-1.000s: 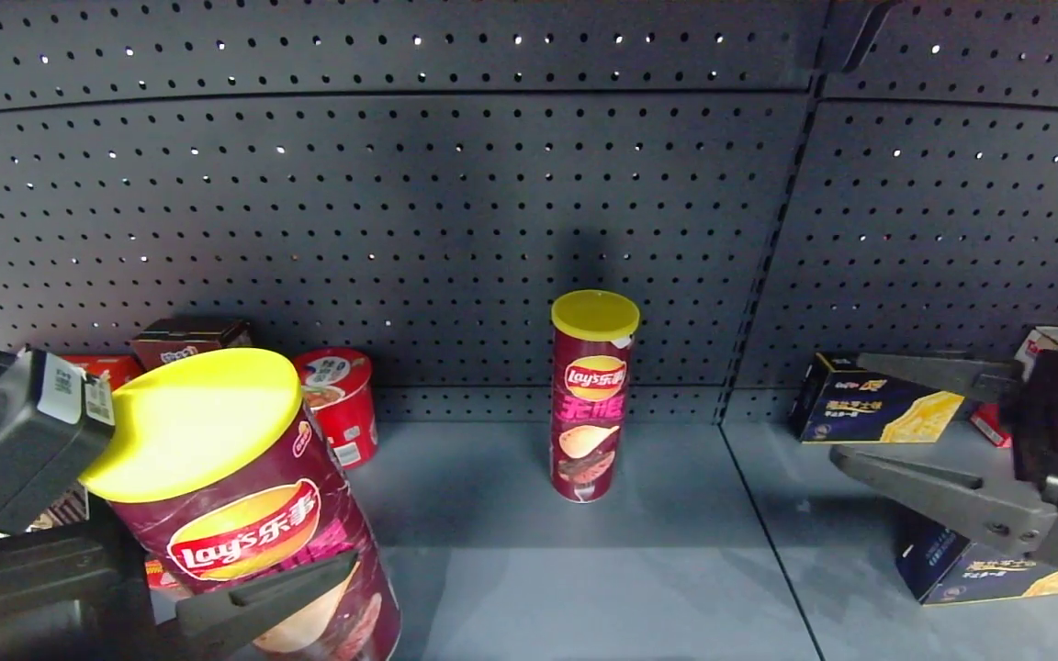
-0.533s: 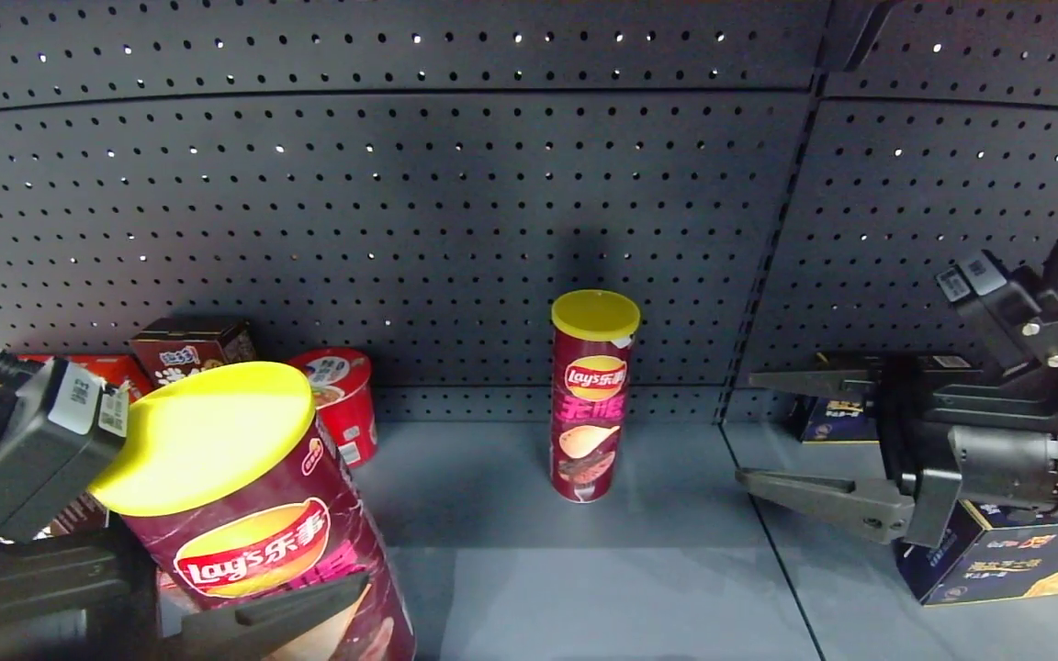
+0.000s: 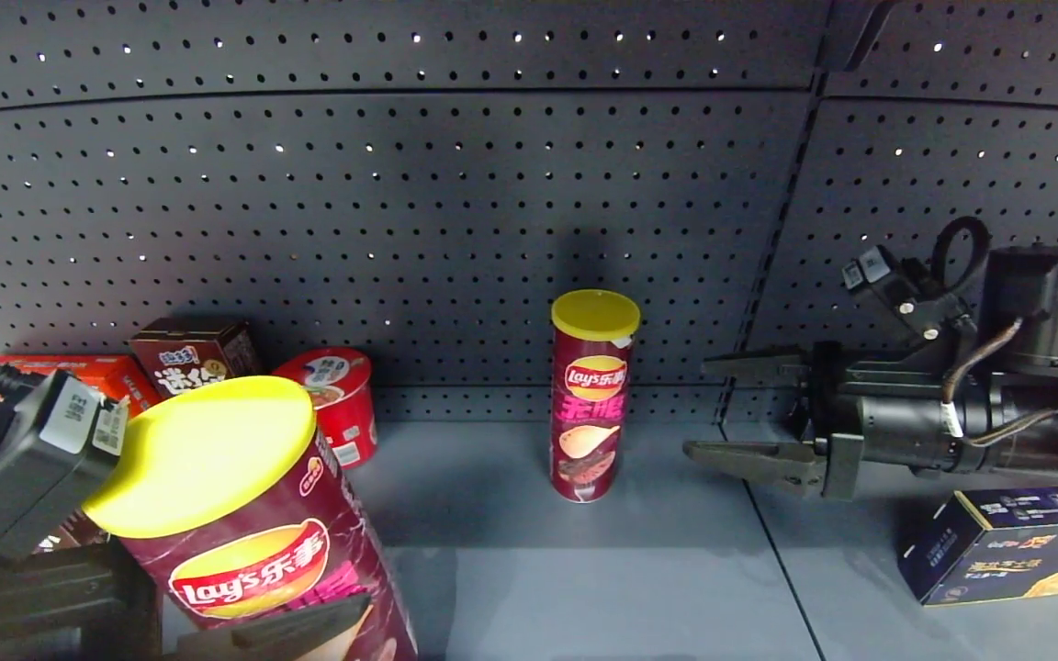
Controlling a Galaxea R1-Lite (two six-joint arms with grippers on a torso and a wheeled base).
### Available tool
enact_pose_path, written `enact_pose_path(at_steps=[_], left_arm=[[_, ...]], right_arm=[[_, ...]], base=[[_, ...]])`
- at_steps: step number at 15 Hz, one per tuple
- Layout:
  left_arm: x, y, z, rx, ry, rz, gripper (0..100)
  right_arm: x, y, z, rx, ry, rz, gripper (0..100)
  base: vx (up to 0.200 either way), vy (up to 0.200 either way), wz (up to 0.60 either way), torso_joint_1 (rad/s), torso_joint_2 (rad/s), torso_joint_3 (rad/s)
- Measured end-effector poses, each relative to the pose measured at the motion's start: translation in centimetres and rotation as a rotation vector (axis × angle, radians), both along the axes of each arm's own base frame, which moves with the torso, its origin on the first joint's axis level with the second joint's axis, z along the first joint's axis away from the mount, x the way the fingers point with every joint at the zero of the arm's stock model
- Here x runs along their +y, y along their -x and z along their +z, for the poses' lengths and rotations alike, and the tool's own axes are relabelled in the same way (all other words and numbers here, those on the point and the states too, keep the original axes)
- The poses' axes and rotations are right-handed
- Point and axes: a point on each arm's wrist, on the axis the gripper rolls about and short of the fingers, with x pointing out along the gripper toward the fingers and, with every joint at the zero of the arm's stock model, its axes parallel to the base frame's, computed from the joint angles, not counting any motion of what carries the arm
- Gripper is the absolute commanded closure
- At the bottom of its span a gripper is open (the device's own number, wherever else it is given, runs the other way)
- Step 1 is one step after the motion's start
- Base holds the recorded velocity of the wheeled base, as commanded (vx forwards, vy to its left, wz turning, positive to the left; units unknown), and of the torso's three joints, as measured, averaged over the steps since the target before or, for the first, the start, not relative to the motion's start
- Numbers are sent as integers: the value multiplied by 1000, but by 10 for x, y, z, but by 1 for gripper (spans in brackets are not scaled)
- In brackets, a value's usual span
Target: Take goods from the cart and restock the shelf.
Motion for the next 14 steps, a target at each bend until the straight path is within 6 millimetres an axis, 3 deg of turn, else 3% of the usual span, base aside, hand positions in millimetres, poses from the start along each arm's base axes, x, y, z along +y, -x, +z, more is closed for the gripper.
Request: enact_pose_path(at_steps=[6, 14], left_arm=[[2, 3, -1, -1, 8, -13, 100], [0, 1, 0, 0, 7, -12, 100]], right_arm=[[17, -33, -12, 19, 6, 18, 0], [36, -62, -32, 52, 20, 31, 0]], base=[[0, 0, 0, 0, 0, 0], [0, 0, 0, 0, 0, 0]])
